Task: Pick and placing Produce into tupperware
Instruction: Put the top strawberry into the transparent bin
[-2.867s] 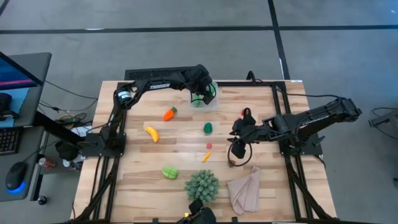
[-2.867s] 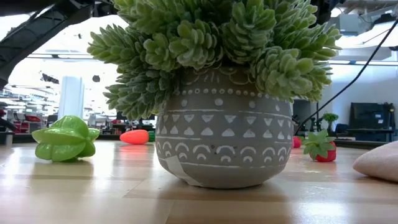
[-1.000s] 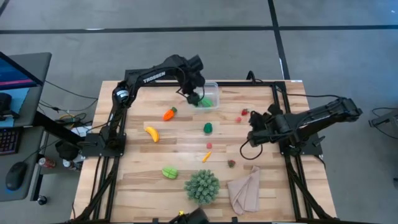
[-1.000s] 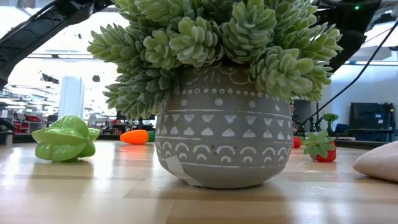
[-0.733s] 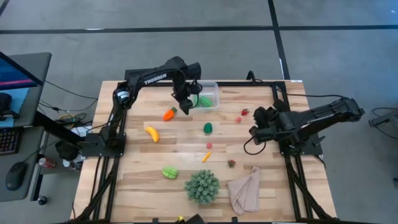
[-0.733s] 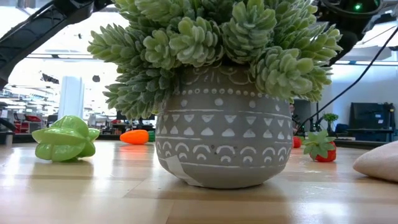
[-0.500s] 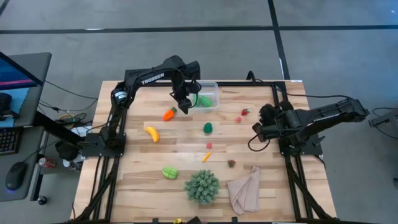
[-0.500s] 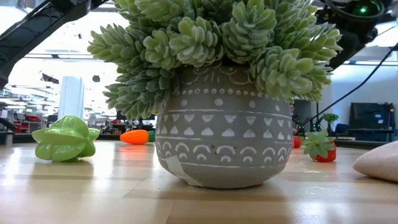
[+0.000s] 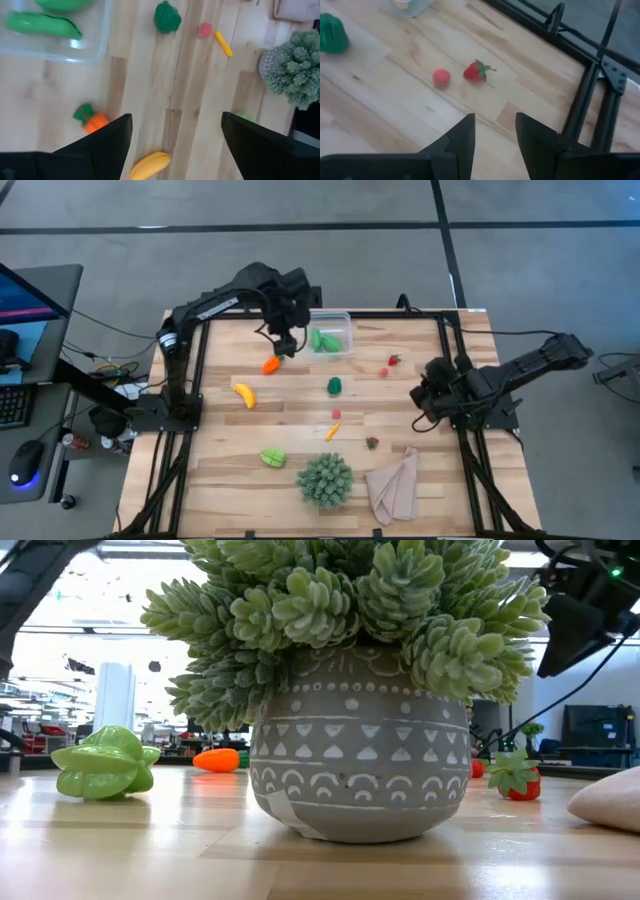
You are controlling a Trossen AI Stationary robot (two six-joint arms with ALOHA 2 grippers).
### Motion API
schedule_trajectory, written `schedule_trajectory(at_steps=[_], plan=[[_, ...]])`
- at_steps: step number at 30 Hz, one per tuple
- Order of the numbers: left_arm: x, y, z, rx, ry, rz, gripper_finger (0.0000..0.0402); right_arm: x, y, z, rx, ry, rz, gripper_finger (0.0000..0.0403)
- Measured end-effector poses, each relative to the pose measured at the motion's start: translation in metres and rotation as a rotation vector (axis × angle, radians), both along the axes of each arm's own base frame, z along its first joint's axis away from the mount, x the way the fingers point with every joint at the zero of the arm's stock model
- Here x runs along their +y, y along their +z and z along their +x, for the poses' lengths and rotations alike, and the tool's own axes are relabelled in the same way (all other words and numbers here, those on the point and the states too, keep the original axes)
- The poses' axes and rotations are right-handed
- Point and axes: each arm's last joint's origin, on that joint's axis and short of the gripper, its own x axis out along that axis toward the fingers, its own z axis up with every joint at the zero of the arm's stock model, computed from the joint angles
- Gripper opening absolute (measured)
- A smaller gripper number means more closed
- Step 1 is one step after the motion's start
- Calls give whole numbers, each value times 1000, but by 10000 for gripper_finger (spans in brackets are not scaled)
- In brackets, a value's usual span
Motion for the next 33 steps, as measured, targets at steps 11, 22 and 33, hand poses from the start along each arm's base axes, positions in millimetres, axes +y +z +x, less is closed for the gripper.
schedule_trajectory(at_steps=[11,22,33], plan=[[-62,75,-72,-161,81,324,297,7,-12,-7,-116,19,-89,134],[-111,28,-174,-557,413,446,297,0,-23,-21,-389,-10,-59,124],[-129,-61,-229,-644,696,258,297,-14,-32,-49,-669,-72,202,118]])
